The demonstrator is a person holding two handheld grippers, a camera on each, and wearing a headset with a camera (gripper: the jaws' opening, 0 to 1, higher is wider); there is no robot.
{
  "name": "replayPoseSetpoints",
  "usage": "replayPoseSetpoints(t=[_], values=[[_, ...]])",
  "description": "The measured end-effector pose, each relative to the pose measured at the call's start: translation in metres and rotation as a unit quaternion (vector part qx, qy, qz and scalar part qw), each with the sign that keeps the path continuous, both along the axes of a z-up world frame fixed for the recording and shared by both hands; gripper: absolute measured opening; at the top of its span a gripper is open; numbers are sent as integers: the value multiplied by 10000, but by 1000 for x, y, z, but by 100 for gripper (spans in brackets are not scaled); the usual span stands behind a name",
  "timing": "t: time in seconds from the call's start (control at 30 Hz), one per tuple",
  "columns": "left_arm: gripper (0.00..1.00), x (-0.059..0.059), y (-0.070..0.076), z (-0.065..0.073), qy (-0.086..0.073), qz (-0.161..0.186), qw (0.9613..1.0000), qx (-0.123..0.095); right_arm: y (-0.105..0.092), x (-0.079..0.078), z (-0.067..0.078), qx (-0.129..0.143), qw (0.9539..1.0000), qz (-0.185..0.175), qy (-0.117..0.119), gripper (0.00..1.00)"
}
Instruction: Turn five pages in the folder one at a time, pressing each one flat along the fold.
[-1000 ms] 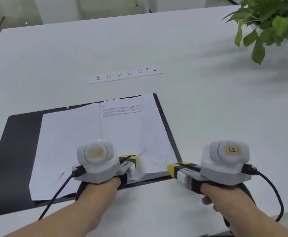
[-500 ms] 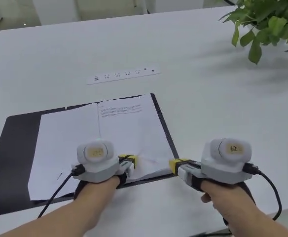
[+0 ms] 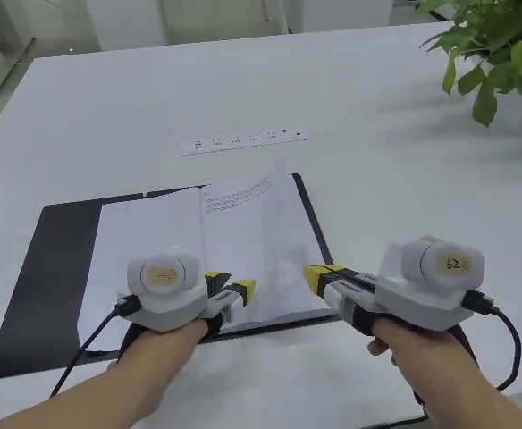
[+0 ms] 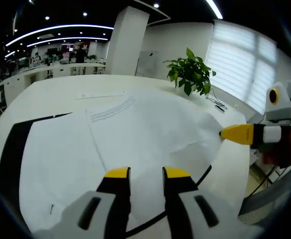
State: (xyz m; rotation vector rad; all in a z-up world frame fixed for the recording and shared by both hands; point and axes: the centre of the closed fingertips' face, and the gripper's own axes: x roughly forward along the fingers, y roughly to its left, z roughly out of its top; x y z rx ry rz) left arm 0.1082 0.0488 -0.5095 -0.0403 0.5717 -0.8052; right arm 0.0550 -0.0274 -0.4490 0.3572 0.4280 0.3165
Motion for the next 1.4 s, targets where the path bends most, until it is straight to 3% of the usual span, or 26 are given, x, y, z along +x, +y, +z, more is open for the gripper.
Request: replayPoseSetpoints(t=[0.47, 0.8, 0.97, 1.17, 1.4], values=[[30, 0, 75, 33, -388, 328, 9987, -53, 77, 17, 45, 460, 9960, 629, -439, 0], [33, -4, 138, 45, -491, 829, 9953, -127, 137, 25, 55, 544, 9907, 1156, -464, 0], [33, -4, 173, 44, -530, 1119, 9923, -66, 168, 29, 49, 446, 9878, 1446, -366, 0], [33, -9, 199, 44, -500, 1354, 9895, -73, 193, 33, 34, 277, 9851, 1688, -199, 0], [33, -15, 221, 42, -451, 1579, 9864, -81, 222, 39, -10, -199, 9778, 2069, 257, 0]])
